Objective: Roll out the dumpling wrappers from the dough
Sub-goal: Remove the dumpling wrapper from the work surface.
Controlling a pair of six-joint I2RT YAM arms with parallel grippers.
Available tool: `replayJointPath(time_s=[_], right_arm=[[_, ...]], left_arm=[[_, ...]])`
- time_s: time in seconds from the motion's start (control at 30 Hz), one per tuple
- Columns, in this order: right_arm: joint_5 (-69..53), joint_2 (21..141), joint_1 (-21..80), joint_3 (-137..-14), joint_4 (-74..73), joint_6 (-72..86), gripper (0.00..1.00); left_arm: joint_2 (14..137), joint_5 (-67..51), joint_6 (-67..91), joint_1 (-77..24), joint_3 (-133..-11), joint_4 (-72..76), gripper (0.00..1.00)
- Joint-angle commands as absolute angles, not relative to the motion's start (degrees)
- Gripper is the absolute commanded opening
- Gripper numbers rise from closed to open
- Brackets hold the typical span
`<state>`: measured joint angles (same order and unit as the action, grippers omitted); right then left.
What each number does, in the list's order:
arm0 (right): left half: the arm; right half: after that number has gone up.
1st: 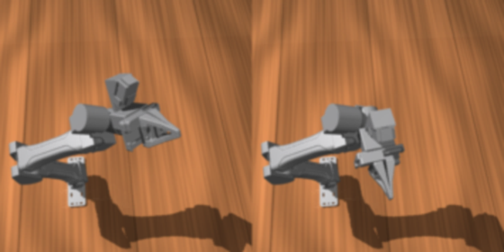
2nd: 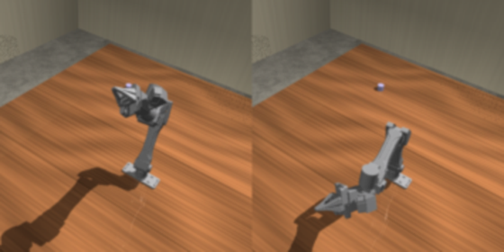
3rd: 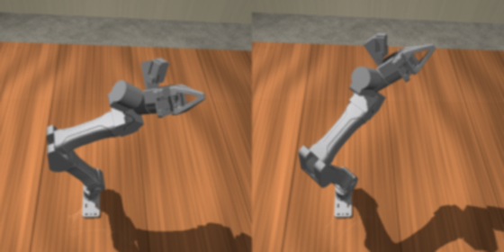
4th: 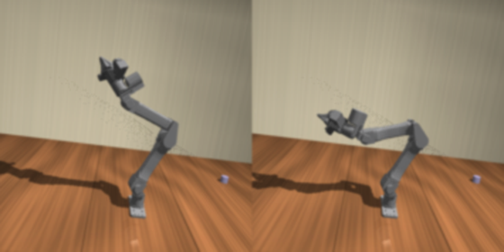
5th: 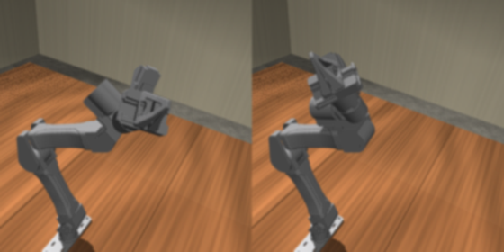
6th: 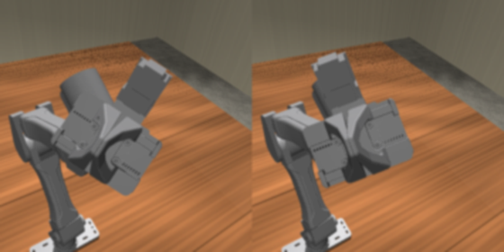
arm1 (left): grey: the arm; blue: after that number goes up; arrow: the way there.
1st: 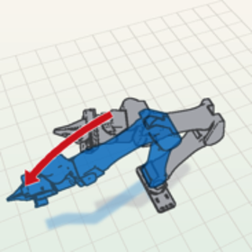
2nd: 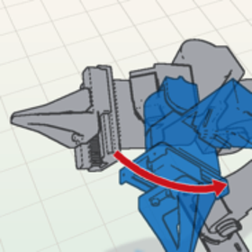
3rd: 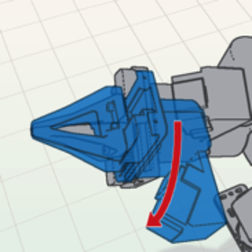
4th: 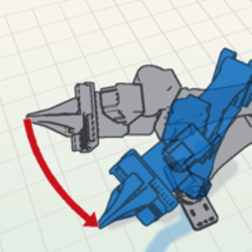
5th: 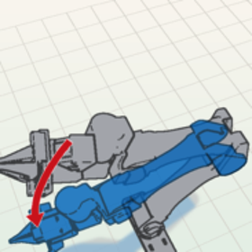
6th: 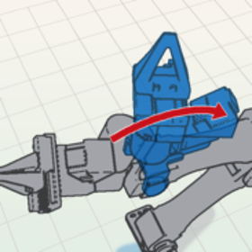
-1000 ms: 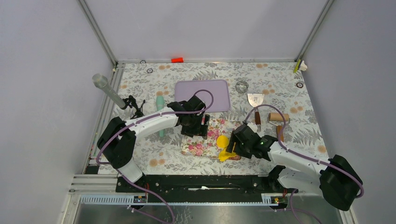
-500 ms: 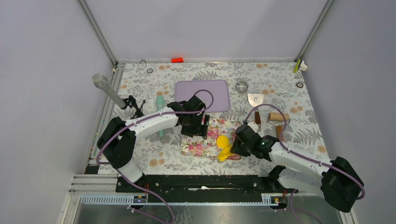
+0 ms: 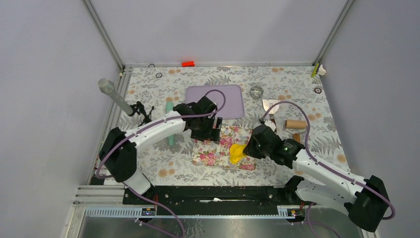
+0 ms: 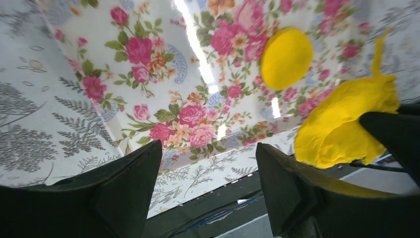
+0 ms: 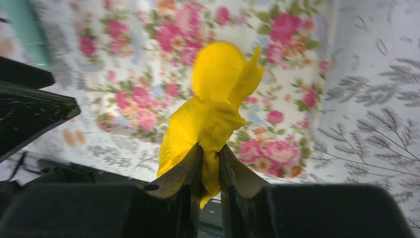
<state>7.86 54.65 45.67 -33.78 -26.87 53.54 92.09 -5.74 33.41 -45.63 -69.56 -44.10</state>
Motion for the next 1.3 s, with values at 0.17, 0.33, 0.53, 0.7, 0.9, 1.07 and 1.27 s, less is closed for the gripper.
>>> replayJointPath(time_s=[0.17,0.33,0.53,0.7,0.9,1.07,1.27], right_arm=[[1.5,67.1,45.4,-46.2,-16.6,48.5,0.23],[-2.6,81.1,45.9,-51.5,-7.0,47.2,0.24],[-5.6,98.0,47.1,-61.2,-4.7,45.8,0.57],[-4.5,101.6,47.1,-64.2,-6.3,44.8,0.71],[-8.8,102.2,47.2,-66.4,-5.8,43.2,0.71],[-14.5,101.1,47.8,-65.0,-0.7,42.8,0.73],[-6.1,107.7,48.0,-71.7,-17.8,38.4,0.77]], left_arm=[[77.0,-3.4,32.0,-36.8,-82.8,-54.2,0.78],[71.8,-2.0,32.3,-34.2,-85.7,-56.8,0.80],[69.5,-2.0,31.4,-30.7,-85.0,-58.1,0.81],[68.9,-2.8,31.3,-29.6,-82.7,-58.0,0.81],[68.7,-3.2,31.8,-29.4,-81.0,-57.1,0.81],[67.0,-1.8,32.1,-27.7,-81.4,-57.3,0.81],[64.1,-1.4,33.7,-25.5,-79.4,-56.5,0.81]])
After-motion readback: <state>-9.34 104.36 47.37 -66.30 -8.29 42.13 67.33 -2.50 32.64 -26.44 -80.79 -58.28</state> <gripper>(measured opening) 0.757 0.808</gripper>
